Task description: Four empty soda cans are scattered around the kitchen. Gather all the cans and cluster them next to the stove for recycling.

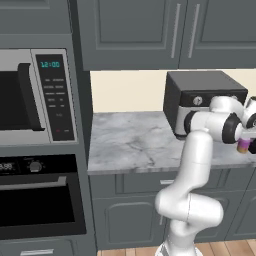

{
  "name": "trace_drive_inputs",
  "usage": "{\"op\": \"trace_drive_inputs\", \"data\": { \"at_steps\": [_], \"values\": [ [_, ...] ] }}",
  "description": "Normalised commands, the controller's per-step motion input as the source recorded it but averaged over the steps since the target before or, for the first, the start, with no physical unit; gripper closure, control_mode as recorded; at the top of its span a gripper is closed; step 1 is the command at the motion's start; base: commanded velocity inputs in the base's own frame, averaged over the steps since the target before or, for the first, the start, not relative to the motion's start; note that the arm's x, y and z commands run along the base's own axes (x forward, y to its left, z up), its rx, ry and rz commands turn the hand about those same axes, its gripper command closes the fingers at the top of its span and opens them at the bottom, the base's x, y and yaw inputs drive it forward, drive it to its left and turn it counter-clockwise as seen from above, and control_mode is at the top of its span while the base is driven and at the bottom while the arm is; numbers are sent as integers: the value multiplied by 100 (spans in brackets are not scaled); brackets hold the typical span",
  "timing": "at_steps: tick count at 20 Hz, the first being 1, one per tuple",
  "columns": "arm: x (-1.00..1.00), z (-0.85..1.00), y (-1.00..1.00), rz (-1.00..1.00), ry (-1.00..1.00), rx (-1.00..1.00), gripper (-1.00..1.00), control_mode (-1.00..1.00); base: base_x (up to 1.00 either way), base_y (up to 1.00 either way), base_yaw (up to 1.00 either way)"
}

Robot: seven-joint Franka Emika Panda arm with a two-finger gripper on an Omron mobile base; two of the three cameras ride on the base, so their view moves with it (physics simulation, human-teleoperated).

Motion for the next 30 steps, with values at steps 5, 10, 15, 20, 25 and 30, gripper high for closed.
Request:
{"op": "trace_drive_inputs", "data": {
  "at_steps": [5,10,15,20,25,30],
  "values": [
    [1,-14,-6,0,0,0,100,-100,0,0,0],
    [2,-15,-4,0,0,0,100,-100,0,0,0],
    [0,-7,-1,0,0,0,-100,-100,0,0,0],
    [0,3,-3,0,0,0,-100,-100,0,0,0],
    [-2,10,-2,3,-2,0,-100,-100,0,0,0],
    [-5,20,0,1,-1,0,-100,-100,0,0,0]
  ]
}}
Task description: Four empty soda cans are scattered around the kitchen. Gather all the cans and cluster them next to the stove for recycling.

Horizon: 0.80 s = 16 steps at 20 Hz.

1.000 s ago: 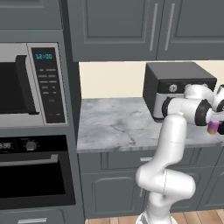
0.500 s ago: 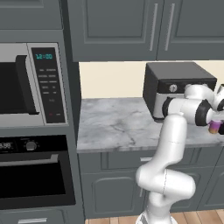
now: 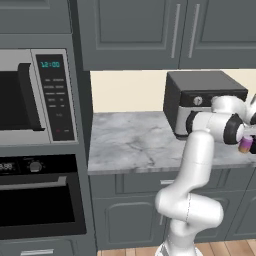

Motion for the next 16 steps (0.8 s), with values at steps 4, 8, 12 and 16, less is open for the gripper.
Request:
{"op": "trace_drive_inputs", "data": {
  "at_steps": [4,8,12,16],
  "values": [
    [-23,33,0,0,0,1,-100,-100,0,0,0],
    [-40,32,0,1,0,0,-100,-100,0,0,0],
    [-70,10,12,1,0,0,-100,-100,0,0,0],
    [-67,14,28,0,0,0,-100,-100,0,0,0]
  ]
}}
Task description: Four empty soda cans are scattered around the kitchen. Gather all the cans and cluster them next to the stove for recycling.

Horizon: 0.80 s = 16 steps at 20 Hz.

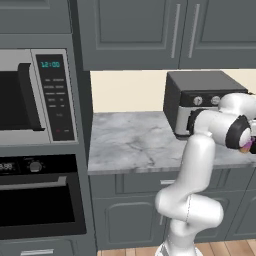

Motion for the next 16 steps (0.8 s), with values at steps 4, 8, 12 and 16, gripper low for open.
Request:
{"op": "trace_drive_inputs", "data": {
  "at_steps": [4,8,12,16],
  "values": [
    [-51,19,49,1,0,0,-100,-100,0,0,0],
    [-44,13,60,2,0,0,-100,-100,0,0,0],
    [-35,11,62,3,0,0,-100,-100,0,0,0],
    [-21,18,56,3,0,0,-100,-100,0,0,0]
  ]
}}
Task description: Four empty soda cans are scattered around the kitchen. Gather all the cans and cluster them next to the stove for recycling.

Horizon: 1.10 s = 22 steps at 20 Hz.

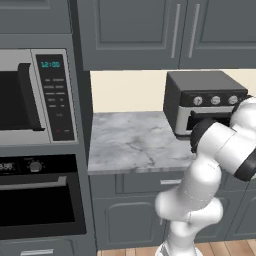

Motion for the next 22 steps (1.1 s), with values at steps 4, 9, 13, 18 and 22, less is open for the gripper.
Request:
{"op": "trace_drive_inputs", "data": {
  "at_steps": [4,9,13,18,22],
  "values": [
    [-6,24,55,3,2,0,-100,-100,0,0,0],
    [0,25,54,4,4,0,-100,-100,0,0,0],
    [-2,19,56,4,4,0,-100,-100,0,0,0],
    [-2,7,59,2,5,0,-100,-100,0,0,0],
    [-2,11,61,2,4,0,-100,-100,0,0,0]
  ]
}}
